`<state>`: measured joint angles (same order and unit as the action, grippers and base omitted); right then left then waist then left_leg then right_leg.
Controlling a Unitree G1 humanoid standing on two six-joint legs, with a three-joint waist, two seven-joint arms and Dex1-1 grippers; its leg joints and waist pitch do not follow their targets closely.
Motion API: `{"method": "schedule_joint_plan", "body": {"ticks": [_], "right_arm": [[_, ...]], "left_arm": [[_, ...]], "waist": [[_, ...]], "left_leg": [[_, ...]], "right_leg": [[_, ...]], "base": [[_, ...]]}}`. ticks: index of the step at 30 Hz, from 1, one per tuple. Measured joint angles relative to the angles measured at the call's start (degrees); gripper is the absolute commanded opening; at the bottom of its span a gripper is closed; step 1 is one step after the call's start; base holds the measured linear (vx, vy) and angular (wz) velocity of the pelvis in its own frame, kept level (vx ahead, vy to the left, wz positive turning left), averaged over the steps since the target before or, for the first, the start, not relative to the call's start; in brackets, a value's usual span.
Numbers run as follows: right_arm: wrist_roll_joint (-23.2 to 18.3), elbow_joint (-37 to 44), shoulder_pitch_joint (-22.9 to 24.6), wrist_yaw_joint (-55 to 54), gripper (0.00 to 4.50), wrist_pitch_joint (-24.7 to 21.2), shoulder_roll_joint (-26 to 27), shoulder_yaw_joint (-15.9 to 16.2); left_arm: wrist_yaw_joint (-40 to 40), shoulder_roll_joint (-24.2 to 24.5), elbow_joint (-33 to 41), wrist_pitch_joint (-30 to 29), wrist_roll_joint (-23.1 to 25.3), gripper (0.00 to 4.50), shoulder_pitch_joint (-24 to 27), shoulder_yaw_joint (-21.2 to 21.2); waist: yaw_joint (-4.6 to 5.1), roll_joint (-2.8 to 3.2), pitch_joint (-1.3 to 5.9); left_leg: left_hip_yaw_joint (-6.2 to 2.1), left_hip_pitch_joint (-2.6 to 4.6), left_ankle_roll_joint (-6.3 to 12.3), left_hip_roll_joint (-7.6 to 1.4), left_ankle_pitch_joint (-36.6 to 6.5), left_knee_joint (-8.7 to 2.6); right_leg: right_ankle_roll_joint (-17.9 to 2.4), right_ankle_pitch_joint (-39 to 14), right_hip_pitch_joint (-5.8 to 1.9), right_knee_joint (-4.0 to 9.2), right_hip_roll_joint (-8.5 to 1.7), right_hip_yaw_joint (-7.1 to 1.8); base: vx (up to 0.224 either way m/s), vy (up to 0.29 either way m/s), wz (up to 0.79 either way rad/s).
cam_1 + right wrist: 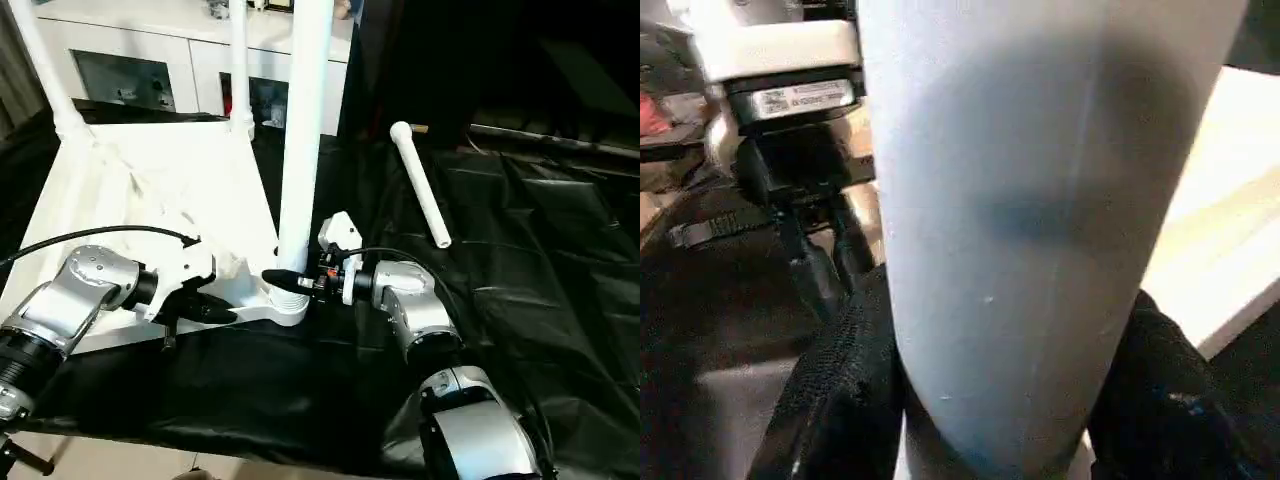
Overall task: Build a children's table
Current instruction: Rotate leg to tighten
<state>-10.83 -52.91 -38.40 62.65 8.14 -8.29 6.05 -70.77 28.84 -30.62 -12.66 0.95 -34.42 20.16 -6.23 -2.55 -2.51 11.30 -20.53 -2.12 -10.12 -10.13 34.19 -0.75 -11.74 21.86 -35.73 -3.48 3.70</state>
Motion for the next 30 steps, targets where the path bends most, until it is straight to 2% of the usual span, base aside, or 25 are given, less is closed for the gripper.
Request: {"method": "schedule_joint_plan", "body": {"ticks": [3, 5, 7, 8, 9, 10, 11, 12, 13, 14, 15, 16, 17, 19, 20, 25, 30], "right_arm": [[0.43, -2.82, -1.16, -8.44, 1.88, -0.01, 1.18, -0.72], [0.65, -4.28, -2.01, -13.60, 1.88, -0.02, 1.66, -1.45], [1.72, -6.43, -3.24, -22.48, 1.88, -0.04, 2.56, -2.60], [1.93, -6.75, -3.86, -25.19, 1.88, -0.05, 2.68, -2.92], [1.97, -7.52, -4.39, -28.94, 1.88, -0.06, 3.21, -3.73], [1.98, -8.13, -4.71, -32.35, 1.88, -0.10, 3.23, -4.62], [1.98, -8.69, -5.31, -35.08, 1.88, -0.16, 3.44, -5.24], [2.05, -9.26, -6.29, -37.82, 1.88, -0.39, 3.65, -5.66], [2.13, -9.98, -7.12, -40.76, 1.88, -0.48, 3.86, -5.74], [2.39, -10.51, -7.71, -42.84, 1.88, -0.56, 4.05, -5.87], [2.42, -10.74, -8.11, -44.49, 1.88, -0.57, 4.26, -6.33], [2.41, -11.13, -8.49, -45.86, 1.88, -0.69, 4.36, -6.79], [2.44, -11.69, -9.26, -47.72, 1.88, -1.25, 4.79, -7.05], [2.48, -12.05, -9.76, -49.54, 1.88, -1.31, 5.43, -7.44], [2.56, -12.62, -10.23, -50.31, 1.88, -1.33, 5.75, -7.87], [3.32, -13.35, -11.30, -51.70, 1.88, -1.61, 6.21, -8.20], [3.97, -13.63, -11.93, -51.43, 1.88, -1.61, 6.50, -8.29]], "left_arm": [[4.82, -2.40, -3.12, 0.47, 1.40, 0.00, -1.44, -0.08], [8.23, -4.78, -5.01, -0.43, 1.42, 0.00, -2.04, -0.78], [14.23, -8.77, -7.47, -3.46, 1.41, 0.00, -3.53, -2.16], [16.20, -10.35, -8.01, -4.81, 1.35, 0.00, -4.03, -2.52], [19.16, -12.60, -8.70, -6.89, 1.34, 0.00, -4.68, -3.32], [22.56, -14.78, -9.23, -8.78, 1.34, 0.00, -5.38, -3.63], [25.72, -17.24, -9.42, -10.69, 1.32, 0.00, -5.87, -4.57], [28.19, -18.61, -9.47, -11.94, 1.33, 0.00, -6.53, -5.03], [30.96, -20.66, -9.49, -13.49, 1.32, 0.00, -6.75, -6.07], [32.68, -21.84, -9.50, -14.39, 1.29, 0.00, -6.90, -6.53], [34.55, -23.18, -9.50, -15.57, 1.29, 0.00, -7.49, -6.60], [36.40, -24.46, -9.50, -16.33, 1.30, 0.00, -7.81, -6.65], [38.26, -25.28, -9.49, -16.92, 1.37, 0.00, -8.07, -6.80], [39.37, -26.13, -9.47, -17.20, 1.32, 0.00, -8.07, -7.07], [40.24, -26.56, -9.14, -17.88, 1.44, 0.00, -8.07, -7.23], [41.66, -26.57, -8.35, -19.07, 2.03, 0.00, -8.23, -7.34], [41.57, -25.82, -8.42, -18.42, 1.91, 0.00, -8.38, -7.24]], "waist": [[0.39, 0.17, -0.17], [0.91, 0.68, -0.45], [1.43, 1.25, -0.76], [1.67, 1.49, -0.91], [1.59, 1.86, -1.20], [1.26, 1.77, -1.19], [0.72, 0.25, -0.91], [0.61, -0.71, -0.87], [-0.08, -0.34, -0.75], [-0.79, 0.44, -0.35], [-1.07, 1.13, 0.00], [-0.82, 0.80, 0.11], [-0.31, 0.76, 0.12], [-0.17, 0.82, 0.10], [-0.17, 0.66, 0.10], [-0.05, 0.53, 0.12], [0.57, 0.52, 0.13]], "left_leg": [[-0.36, 0.37, -0.09, 0.02, -0.07, -0.04], [-1.30, 0.53, -0.13, 0.05, -0.10, -0.15], [-1.69, 0.45, -0.13, 0.03, -0.11, -0.36], [-1.72, 0.44, -0.13, 0.03, -0.11, -0.59], [-1.56, 0.17, -0.14, 0.04, -0.11, -1.01], [-0.46, 0.14, -0.13, 0.15, -0.11, -1.40], [1.49, 0.44, -0.13, 0.33, -0.10, -1.88], [2.02, 0.76, -0.37, 0.54, -0.27, -1.00], [0.14, 0.55, -0.85, 0.46, -2.61, 1.03], [-2.53, 0.53, -0.71, 0.56, -2.65, 1.66], [-3.18, 0.28, -1.75, 0.38, -1.56, 1.44], [-3.03, 0.17, -1.98, 0.29, -1.39, 1.11], [-2.69, 0.31, -2.13, 0.05, -1.18, 0.70], [-2.42, 0.37, -2.16, 0.02, -1.14, -0.17], [-2.28, 0.51, -2.16, 0.02, -1.14, -0.49], [-2.22, 0.37, -2.16, -0.01, -1.13, -0.69], [-2.09, 0.33, -2.13, -0.01, -1.14, -0.70]], "right_leg": [[0.09, -0.07, -0.33, 0.42, -0.01, 0.30], [0.08, -0.09, -0.98, 1.55, -0.03, 1.24], [-0.01, -0.18, -1.27, 2.53, -0.21, 2.26], [-0.26, -0.38, -1.66, 2.76, -0.37, 2.60], [-0.78, -1.30, -1.81, 1.70, -0.69, 3.03], [-2.39, -3.56, -1.58, -1.00, -1.16, 2.71], [-2.55, -4.69, -1.52, -3.18, -1.85, 1.17], [-0.41, -4.92, -0.47, -3.28, -2.09, 0.17], [0.14, -4.57, 0.00, -3.36, -2.05, 0.08], [0.19, -4.41, 0.09, -3.21, -1.89, 1.17], [0.14, -3.40, 0.25, -2.97, -1.84, 1.81], [0.02, -2.13, 0.33, -2.45, -1.66, 1.68], [-0.56, -1.24, 0.34, -2.05, -1.57, 1.67], [-0.71, -1.06, 0.17, -1.35, -1.57, 1.76], [-0.52, -1.16, 0.14, -1.20, -1.59, 1.77], [-0.49, -1.18, 0.13, -0.82, -1.57, 1.78], [-0.65, -1.04, 0.04, -0.38, -1.58, 1.75]], "base": [[-0.017, 0.006, -0.04], [-0.054, 0.030, -0.14], [-0.061, 0.054, -0.13], [-0.071, 0.053, -0.15], [-0.106, 0.028, 0.01], [-0.106, 0.028, 0.01], [-0.050, -0.054, 0.14], [0.067, -0.091, -0.08], [0.067, -0.091, -0.08], [0.146, -0.023, -0.34], [0.098, 0.011, -0.21], [0.086, -0.014, -0.08], [-0.004, -0.041, 0.19], [-0.004, -0.025, 0.09], [0.000, 0.000, 0.00], [0.000, 0.000, 0.00], [0.000, 0.000, 0.00]]}}
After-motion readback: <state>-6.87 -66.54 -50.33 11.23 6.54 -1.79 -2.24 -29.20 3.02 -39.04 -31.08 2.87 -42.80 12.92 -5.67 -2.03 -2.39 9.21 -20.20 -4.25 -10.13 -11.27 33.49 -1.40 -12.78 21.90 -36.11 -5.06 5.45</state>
